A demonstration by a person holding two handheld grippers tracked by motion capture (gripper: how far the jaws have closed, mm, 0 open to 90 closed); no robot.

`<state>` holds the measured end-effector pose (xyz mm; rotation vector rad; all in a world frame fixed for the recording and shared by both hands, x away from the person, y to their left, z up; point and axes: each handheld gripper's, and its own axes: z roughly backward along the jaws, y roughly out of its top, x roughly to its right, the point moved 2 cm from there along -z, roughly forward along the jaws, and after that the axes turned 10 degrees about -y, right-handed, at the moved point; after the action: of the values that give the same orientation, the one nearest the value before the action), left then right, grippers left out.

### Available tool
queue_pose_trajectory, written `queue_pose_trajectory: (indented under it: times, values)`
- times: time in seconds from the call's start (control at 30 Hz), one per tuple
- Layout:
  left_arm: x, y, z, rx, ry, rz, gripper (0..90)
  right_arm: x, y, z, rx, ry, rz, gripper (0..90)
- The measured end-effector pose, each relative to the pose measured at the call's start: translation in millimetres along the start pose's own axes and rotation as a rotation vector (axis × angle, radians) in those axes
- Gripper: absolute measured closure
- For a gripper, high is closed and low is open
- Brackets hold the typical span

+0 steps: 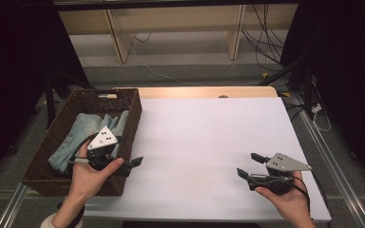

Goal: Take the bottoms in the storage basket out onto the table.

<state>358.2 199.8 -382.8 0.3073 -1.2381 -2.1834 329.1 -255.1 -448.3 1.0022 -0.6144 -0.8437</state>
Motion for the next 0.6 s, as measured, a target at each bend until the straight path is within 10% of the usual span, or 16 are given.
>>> queue_pose_trajectory:
  times: [0.6]
  values:
    - [-19.2,10.1,14.0,-0.012,0.058,0.013,0.0,-4.4,1.4,-0.9,-0.002,-0.014,0.021,25.0]
